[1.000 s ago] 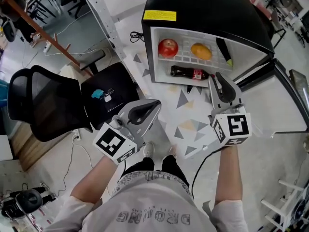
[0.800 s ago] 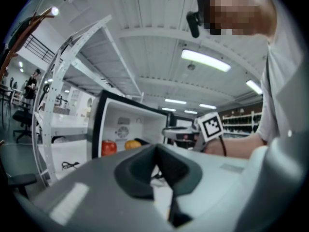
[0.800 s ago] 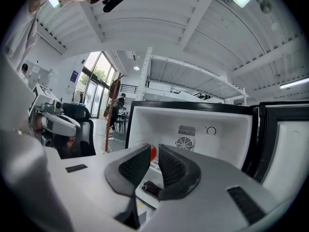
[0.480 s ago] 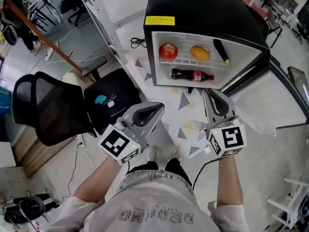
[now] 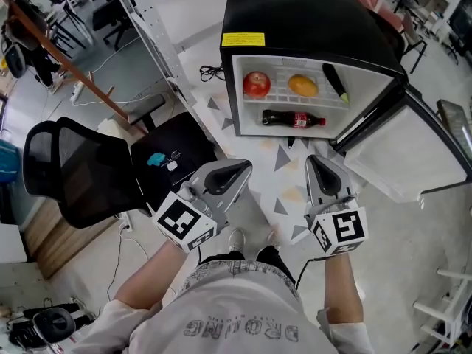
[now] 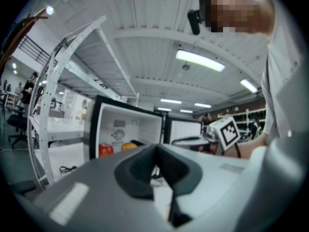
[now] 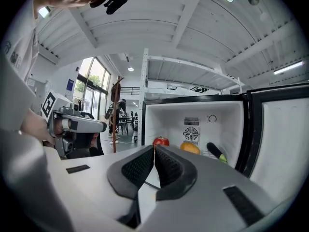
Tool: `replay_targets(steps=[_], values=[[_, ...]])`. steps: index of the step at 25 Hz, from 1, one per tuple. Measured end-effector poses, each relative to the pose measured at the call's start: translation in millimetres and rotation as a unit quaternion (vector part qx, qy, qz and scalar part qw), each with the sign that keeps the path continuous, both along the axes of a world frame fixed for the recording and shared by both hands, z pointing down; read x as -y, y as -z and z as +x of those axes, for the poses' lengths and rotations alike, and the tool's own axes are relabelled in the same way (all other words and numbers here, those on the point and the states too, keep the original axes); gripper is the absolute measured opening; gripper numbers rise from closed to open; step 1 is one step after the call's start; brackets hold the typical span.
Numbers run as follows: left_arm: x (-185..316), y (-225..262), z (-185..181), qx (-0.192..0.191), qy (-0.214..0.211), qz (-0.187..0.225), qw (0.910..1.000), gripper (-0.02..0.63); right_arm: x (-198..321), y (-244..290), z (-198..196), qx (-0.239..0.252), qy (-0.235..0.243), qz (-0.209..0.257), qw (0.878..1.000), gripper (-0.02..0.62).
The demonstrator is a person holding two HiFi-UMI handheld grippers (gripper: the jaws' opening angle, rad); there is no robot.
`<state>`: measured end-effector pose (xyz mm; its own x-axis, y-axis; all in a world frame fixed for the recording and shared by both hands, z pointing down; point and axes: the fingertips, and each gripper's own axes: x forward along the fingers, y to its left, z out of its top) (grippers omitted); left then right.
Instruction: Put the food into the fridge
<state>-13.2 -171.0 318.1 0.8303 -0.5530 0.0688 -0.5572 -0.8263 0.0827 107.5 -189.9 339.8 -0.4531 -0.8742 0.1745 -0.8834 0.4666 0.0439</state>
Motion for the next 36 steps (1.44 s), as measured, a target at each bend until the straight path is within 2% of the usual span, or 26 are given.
replay_targets(steps=[7, 36], values=[[-3.4, -2.1, 0.7, -0.003, -0.005, -0.001, 1.0, 0.008, -11.8, -2.5, 1.7, 0.016, -0.009, -0.006, 1.0, 0.005], [-1.1, -1.4, 6.1, 0.003, -0.007, 0.002, 1.0, 0.008, -13.4, 2.8, 12.1, 0.024, -0.016, -0.006, 1.0, 0.002]])
